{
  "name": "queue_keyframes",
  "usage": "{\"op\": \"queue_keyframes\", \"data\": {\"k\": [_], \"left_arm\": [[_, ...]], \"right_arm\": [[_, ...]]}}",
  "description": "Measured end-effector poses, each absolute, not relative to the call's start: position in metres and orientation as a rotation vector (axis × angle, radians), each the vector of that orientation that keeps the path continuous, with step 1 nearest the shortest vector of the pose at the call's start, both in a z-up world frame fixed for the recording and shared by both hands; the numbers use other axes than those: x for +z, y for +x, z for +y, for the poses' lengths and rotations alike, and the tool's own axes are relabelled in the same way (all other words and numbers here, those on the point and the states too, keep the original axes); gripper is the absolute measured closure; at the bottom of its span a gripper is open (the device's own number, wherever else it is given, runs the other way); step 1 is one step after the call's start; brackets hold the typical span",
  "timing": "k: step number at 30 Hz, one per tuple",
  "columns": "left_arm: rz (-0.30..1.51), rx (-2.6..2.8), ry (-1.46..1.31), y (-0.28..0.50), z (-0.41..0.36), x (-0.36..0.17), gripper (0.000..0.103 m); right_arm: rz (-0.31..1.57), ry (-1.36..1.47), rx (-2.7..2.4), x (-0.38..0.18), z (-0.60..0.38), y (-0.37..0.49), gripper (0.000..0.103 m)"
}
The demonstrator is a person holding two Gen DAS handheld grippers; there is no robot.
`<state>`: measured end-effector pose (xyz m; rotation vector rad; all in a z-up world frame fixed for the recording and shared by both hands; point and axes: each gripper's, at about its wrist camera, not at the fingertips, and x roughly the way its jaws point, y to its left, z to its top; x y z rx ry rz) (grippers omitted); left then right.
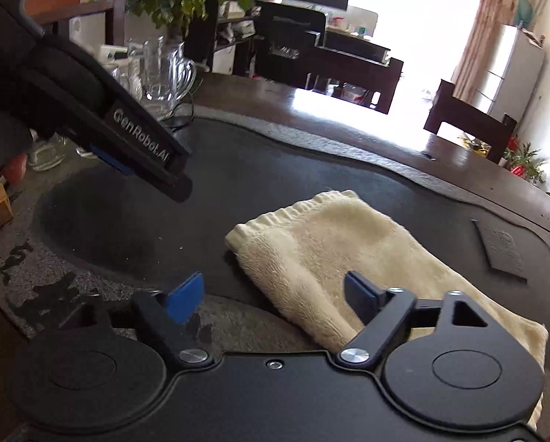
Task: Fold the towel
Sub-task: 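Move the right gripper to the folded towel's edge and close on it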
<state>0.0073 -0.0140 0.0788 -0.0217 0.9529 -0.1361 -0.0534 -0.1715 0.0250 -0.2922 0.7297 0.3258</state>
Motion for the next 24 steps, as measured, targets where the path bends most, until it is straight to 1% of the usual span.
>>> {"op": "queue_keyframes", "data": {"k": [1, 2, 3, 12, 17, 20, 22, 24], "left_arm": [[0.953, -0.135, -0.023, 0.009, -0.013, 0.078, 0.050], [0.954, -0.135, -0.024, 0.011, -0.013, 0.078, 0.050], [0.955, -0.134, -0.025, 0.012, -0.012, 0.077, 0.050], [0.970, -0.120, -0.034, 0.022, -0.004, 0.071, 0.050], [0.982, -0.127, -0.047, 0.029, -0.004, 0.070, 0.050], [0.980, -0.130, -0.039, 0.031, -0.006, 0.070, 0.050], [0.981, -0.131, -0.039, 0.034, -0.007, 0.069, 0.050], [0.981, -0.137, -0.038, 0.037, -0.010, 0.070, 0.050]], "right_arm": [[0.735, -0.301, 0.336, 0.023, -0.169, -0.050, 0.031], [0.737, -0.313, 0.346, 0.021, -0.166, -0.047, 0.036], [0.738, -0.327, 0.353, 0.019, -0.163, -0.045, 0.038], [0.688, -0.496, 0.382, 0.009, -0.140, -0.033, 0.038], [0.715, -0.524, 0.381, 0.003, -0.137, -0.023, 0.039], [0.728, -0.510, 0.389, 0.002, -0.137, -0.019, 0.054], [0.734, -0.506, 0.389, 0.002, -0.137, -0.017, 0.059], [0.738, -0.503, 0.384, 0.001, -0.137, -0.015, 0.067]]}}
